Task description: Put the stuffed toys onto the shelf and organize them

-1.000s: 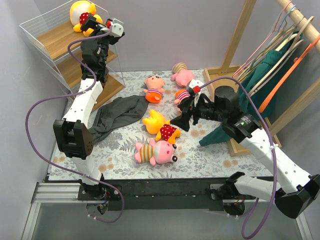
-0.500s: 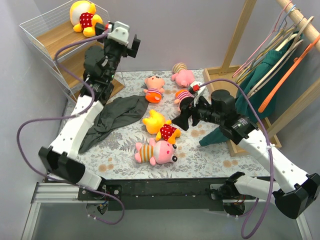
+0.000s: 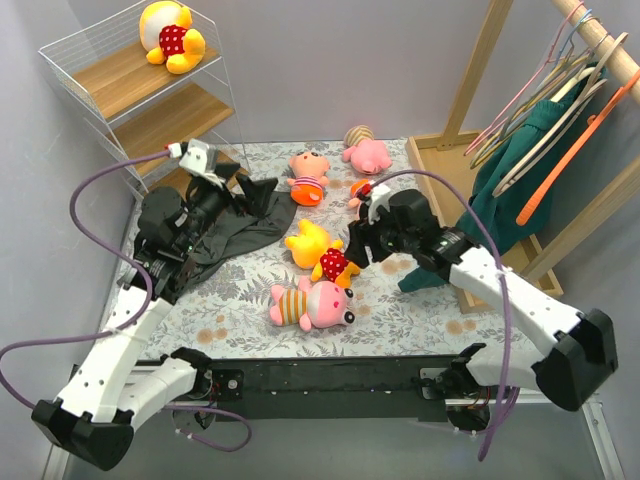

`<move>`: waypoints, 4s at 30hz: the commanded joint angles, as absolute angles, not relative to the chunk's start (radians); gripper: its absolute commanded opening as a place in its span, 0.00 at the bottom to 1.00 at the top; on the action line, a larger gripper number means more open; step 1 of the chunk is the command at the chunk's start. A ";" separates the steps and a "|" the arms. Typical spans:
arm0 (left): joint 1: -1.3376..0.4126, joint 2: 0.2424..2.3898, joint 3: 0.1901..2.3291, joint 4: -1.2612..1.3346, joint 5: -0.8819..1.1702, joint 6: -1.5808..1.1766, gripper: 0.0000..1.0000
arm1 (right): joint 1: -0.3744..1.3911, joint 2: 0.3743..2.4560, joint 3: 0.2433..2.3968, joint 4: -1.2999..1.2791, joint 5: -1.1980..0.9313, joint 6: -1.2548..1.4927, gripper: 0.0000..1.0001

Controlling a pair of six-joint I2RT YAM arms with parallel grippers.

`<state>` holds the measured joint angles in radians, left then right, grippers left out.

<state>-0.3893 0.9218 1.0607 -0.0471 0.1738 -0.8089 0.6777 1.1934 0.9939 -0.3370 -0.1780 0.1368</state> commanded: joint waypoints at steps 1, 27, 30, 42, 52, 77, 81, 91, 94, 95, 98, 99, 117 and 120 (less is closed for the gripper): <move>-0.390 0.815 0.959 -0.133 0.261 -0.934 0.98 | 0.747 1.320 1.077 -0.295 -0.121 0.135 0.71; -0.390 0.733 0.940 -0.330 0.278 -0.894 0.98 | 0.668 1.838 1.544 -0.296 -0.293 0.141 0.01; -0.390 0.752 0.982 -0.339 0.324 -0.842 0.98 | 0.621 1.793 1.603 -0.263 -0.423 0.260 0.01; -0.390 0.723 0.994 -0.244 0.348 -0.773 0.93 | 0.560 1.658 1.431 0.500 -0.683 1.050 0.01; -0.390 0.710 0.925 -0.065 0.442 -0.766 0.87 | 0.569 1.651 1.263 1.055 -0.580 1.624 0.01; -0.419 0.859 0.790 0.534 0.563 -0.650 0.63 | 0.624 1.715 1.180 1.224 -0.439 1.899 0.01; -0.439 0.874 0.802 0.511 0.568 -0.623 0.62 | 0.630 1.715 1.164 1.233 -0.411 1.917 0.01; -0.512 0.919 0.810 0.494 0.525 -0.559 0.59 | 0.635 1.718 1.147 1.236 -0.377 1.934 0.01; -0.528 0.940 0.811 0.508 0.497 -0.537 0.57 | 0.643 1.715 1.149 1.243 -0.382 1.936 0.01; -0.531 0.948 0.816 0.506 0.489 -0.535 0.56 | 0.647 1.712 1.135 1.250 -0.383 1.937 0.01; -0.537 0.983 0.842 0.494 0.463 -0.545 0.47 | 0.653 1.698 1.109 1.253 -0.383 1.937 0.01; -0.540 0.988 0.845 0.495 0.466 -0.549 0.43 | 0.655 1.695 1.094 1.259 -0.385 1.937 0.01; -0.552 0.974 1.142 -0.067 0.234 -0.261 0.00 | 0.614 1.681 0.904 1.416 -0.512 1.902 0.84; -0.552 0.996 1.209 -0.182 0.154 -0.138 0.00 | 0.601 1.671 0.874 1.433 -0.546 1.884 0.87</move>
<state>-0.5549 0.9920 1.0996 0.0437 0.3164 -0.3389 0.6113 1.7172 0.9066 1.2686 -0.4561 1.9251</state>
